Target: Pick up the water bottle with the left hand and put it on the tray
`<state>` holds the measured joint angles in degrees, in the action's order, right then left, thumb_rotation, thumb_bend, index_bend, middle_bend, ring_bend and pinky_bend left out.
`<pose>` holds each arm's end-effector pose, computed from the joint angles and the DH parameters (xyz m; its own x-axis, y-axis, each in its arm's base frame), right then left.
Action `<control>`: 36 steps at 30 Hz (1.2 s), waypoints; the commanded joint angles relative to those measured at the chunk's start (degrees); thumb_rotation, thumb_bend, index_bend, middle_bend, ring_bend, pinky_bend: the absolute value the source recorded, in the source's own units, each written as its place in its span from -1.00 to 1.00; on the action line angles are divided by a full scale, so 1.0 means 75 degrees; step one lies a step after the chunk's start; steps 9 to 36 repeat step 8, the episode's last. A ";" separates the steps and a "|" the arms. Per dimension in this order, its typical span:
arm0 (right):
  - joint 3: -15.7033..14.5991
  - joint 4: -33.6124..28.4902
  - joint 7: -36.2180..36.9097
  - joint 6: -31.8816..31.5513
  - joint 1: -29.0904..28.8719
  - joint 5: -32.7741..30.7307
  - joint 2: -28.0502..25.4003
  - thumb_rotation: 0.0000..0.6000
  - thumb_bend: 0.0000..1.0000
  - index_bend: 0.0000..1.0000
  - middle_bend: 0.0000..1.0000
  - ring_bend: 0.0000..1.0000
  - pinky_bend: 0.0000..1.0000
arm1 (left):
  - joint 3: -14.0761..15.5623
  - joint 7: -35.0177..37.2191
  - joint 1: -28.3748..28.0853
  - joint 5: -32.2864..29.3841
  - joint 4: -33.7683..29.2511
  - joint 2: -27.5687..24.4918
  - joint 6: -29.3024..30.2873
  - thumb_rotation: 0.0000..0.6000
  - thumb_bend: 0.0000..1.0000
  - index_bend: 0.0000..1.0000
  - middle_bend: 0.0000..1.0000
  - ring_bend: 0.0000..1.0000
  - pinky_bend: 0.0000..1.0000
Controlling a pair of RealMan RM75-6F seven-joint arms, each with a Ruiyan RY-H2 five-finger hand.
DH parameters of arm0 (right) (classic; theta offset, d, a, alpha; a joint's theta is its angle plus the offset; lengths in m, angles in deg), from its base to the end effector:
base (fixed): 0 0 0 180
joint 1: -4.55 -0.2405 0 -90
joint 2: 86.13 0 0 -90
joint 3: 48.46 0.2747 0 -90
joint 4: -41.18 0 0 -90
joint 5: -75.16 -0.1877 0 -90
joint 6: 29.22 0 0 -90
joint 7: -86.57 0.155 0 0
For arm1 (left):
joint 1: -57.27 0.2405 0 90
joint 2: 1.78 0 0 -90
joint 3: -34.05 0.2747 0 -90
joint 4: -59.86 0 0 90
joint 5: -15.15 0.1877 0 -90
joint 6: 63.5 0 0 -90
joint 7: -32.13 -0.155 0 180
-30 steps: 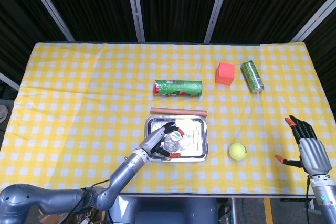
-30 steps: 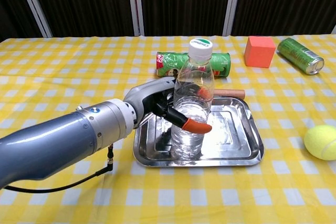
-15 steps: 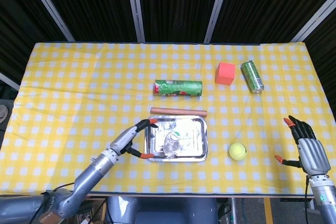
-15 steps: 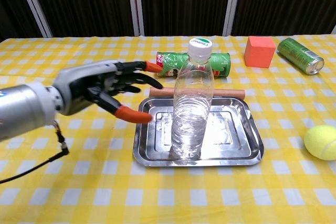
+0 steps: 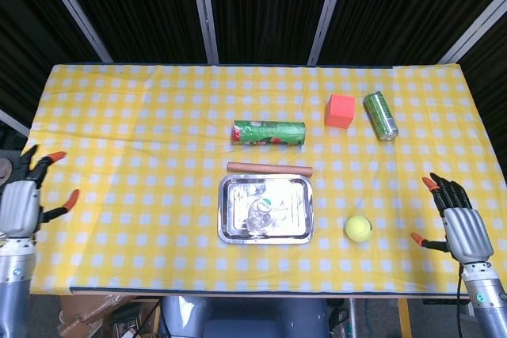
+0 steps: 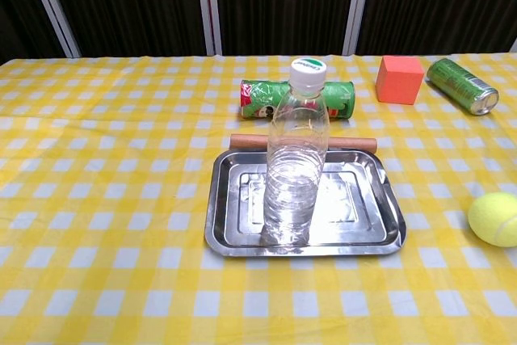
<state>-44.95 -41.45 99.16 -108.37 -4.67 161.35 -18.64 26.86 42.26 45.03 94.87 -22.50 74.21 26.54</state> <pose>-0.3357 -0.2214 0.1716 0.2953 -0.0620 0.9534 -0.9548 -0.0535 0.2923 -0.3115 0.2457 0.1628 0.1618 -0.1956 0.9673 0.9841 -0.0411 -0.1729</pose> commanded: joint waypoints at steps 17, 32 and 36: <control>0.0177 0.0224 -0.0814 -0.0321 -0.0007 -0.0056 0.0369 1.00 -0.90 -0.98 -1.00 -1.00 -1.00 | 0.0240 -0.0586 0.0877 0.0054 0.0915 -0.0137 0.0540 1.00 -0.32 -0.59 -0.60 -1.00 -1.00; 0.0177 0.0224 -0.0814 -0.0321 -0.0007 -0.0056 0.0369 1.00 -0.90 -0.98 -1.00 -1.00 -1.00 | 0.0240 -0.0586 0.0877 0.0054 0.0915 -0.0137 0.0540 1.00 -0.32 -0.59 -0.60 -1.00 -1.00; 0.0177 0.0224 -0.0814 -0.0321 -0.0007 -0.0056 0.0369 1.00 -0.90 -0.98 -1.00 -1.00 -1.00 | 0.0240 -0.0586 0.0877 0.0054 0.0915 -0.0137 0.0540 1.00 -0.32 -0.59 -0.60 -1.00 -1.00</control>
